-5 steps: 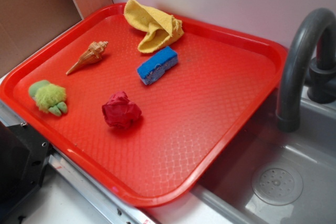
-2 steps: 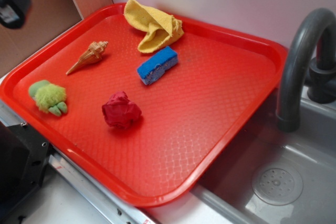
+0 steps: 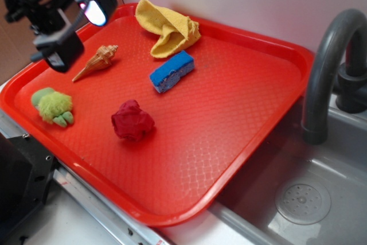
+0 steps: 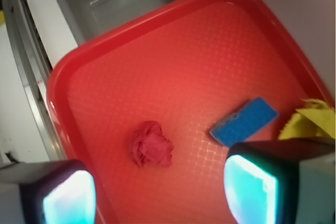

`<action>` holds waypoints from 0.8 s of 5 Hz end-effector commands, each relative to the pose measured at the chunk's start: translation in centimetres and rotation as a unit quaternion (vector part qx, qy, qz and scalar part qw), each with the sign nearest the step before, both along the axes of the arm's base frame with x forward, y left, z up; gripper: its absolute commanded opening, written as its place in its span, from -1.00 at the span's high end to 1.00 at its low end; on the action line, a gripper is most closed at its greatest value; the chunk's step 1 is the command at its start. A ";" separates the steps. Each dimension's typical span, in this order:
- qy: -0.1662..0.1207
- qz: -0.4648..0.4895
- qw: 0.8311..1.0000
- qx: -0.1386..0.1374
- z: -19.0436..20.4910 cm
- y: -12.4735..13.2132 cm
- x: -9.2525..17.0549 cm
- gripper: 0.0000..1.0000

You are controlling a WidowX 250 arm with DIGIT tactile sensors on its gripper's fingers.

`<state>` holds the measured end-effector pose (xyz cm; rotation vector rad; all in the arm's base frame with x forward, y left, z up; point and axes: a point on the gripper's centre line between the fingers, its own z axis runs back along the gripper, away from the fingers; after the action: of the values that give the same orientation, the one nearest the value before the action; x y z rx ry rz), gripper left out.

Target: Grab the red paper.

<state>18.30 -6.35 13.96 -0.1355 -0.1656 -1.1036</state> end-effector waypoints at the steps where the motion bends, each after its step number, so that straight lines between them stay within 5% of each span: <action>1: 0.037 -0.031 0.999 0.017 -3.1 -1.5 -0.1 -1.00; 4: 0.111 -0.031 0.992 0.049 -8.7 -2.4 -1.4 -1.00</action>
<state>17.33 -8.16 4.80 -0.1814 0.1194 -1.1324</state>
